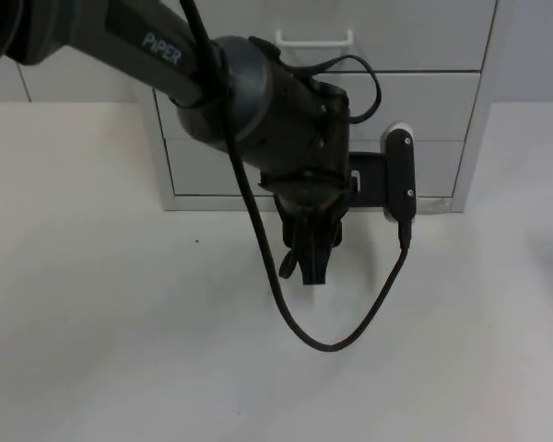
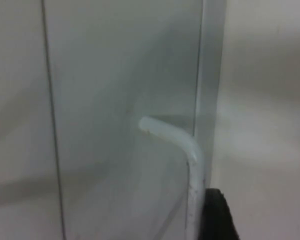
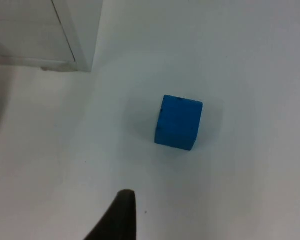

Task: Open the drawer with the left hand, place the block into the drawer with the right hand, then close the drawer with the left hand.

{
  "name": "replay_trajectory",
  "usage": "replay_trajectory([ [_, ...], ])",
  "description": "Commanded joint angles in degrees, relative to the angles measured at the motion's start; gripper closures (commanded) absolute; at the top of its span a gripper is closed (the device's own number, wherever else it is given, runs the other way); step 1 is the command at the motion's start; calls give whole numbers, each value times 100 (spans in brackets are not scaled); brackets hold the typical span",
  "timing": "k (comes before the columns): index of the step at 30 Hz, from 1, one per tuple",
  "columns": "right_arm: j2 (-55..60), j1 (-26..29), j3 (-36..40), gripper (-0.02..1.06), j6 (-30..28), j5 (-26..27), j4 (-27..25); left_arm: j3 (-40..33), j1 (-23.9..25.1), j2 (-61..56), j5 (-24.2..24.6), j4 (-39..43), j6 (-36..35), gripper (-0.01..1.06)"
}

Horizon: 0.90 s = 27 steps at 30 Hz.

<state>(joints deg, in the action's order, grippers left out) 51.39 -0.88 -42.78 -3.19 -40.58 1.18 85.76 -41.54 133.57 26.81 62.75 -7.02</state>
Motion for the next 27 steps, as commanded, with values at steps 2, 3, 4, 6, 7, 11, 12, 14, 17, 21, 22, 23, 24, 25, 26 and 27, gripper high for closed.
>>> replay_trajectory([
  [2,0,37,3,-1,-25,127,128,85,219,-100,312,366,-334,54],
  [3,0,37,3,-1,-25,140,171,85,219,-123,312,366,-334,54],
  [4,0,37,3,-1,-25,140,171,85,207,-150,299,331,-334,54],
  [6,0,37,3,-1,-25,140,171,85,206,-163,328,282,-334,54],
  [7,0,37,3,-1,-25,140,171,85,174,-201,434,212,-334,54],
  [11,0,37,3,-1,-25,263,168,85,24,-322,801,-13,-334,54],
  [12,0,37,3,-1,-25,263,168,85,24,-322,801,-13,-334,54],
  [14,0,37,3,-1,-25,263,168,85,-56,-366,821,-41,-334,54],
  [17,0,37,3,-1,-25,249,168,85,-100,-390,752,-41,-334,54],
  [21,0,37,3,-1,-25,228,168,85,-226,-409,911,-45,-334,54],
  [22,0,37,3,-1,-25,228,168,85,-243,-420,910,-45,-334,54],
  [23,0,37,3,-1,-25,228,168,85,-257,-419,910,-56,-334,54],
  [24,0,37,3,-1,-25,228,168,85,-285,-436,968,-81,-334,54],
  [25,0,37,3,-1,-25,228,168,85,-304,-458,1019,-81,-334,54],
  [26,0,37,3,-1,0,228,168,85,-313,-468,991,-81,-334,54],
  [27,0,37,3,-1,0,228,168,85,-313,-468,991,-81,-334,54],
])
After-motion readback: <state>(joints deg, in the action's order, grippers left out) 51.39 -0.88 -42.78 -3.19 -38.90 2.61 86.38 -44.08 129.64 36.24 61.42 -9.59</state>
